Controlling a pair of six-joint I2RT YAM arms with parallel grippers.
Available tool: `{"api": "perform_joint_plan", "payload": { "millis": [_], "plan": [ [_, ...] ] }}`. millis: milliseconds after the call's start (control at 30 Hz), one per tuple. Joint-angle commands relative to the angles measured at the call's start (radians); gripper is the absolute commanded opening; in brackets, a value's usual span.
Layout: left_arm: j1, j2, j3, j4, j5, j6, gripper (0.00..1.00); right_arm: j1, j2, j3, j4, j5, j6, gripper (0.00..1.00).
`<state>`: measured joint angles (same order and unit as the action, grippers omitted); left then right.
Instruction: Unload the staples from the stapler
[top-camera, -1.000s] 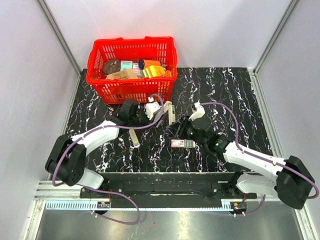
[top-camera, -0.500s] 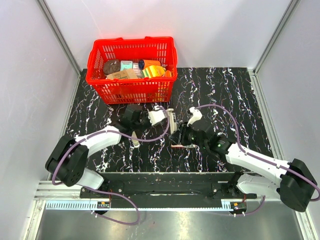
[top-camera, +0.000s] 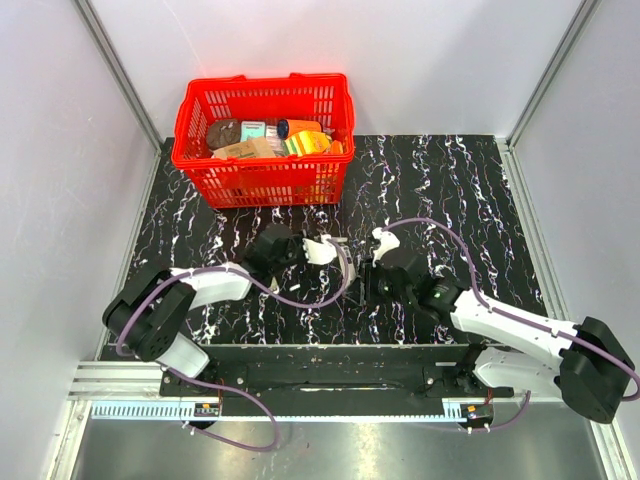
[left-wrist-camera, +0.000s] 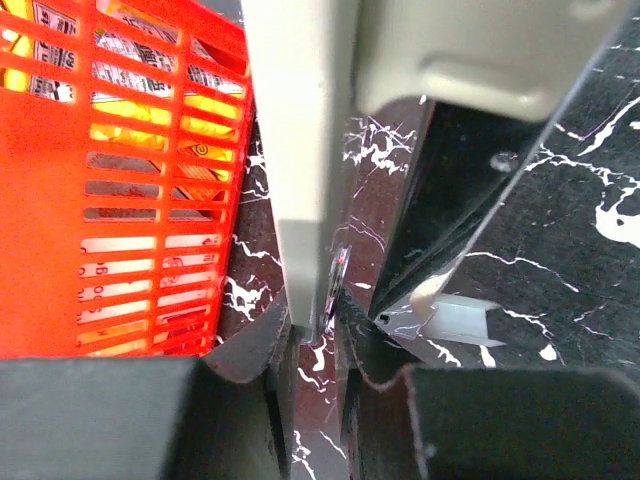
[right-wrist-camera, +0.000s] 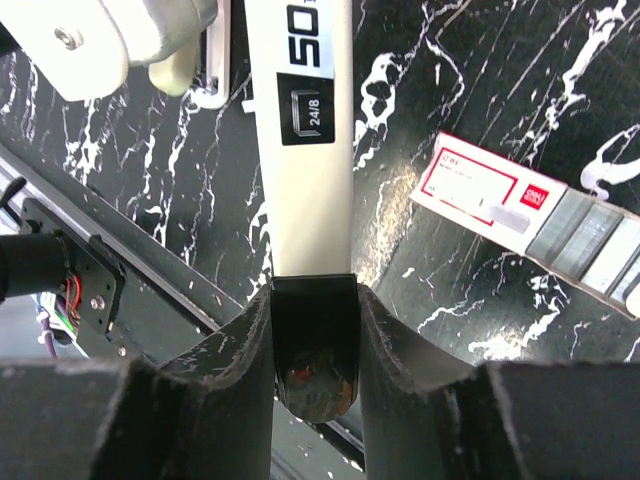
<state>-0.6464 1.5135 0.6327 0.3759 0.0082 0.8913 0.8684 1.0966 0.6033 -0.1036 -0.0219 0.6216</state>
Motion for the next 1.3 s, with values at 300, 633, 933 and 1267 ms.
{"api": "perform_joint_plan", "payload": {
  "millis": [300,633,933,1267],
  "plan": [
    [-0.091,0.033,-0.035,0.371,-0.149,0.190,0.00,-0.006,-0.053,-0.020,-0.024,0.068,0.021,0.00],
    [-0.093,-0.070,0.255,-0.357,0.247,-0.348,0.10,-0.006,-0.075,0.180,-0.021,0.342,-0.002,0.00],
    [-0.088,-0.047,0.404,-0.637,0.512,-0.477,0.21,-0.028,0.014,0.326,-0.039,0.517,-0.115,0.00],
    [-0.078,-0.038,0.461,-0.810,0.651,-0.424,0.32,-0.192,0.080,0.409,-0.001,0.493,-0.243,0.00]
  ]
}}
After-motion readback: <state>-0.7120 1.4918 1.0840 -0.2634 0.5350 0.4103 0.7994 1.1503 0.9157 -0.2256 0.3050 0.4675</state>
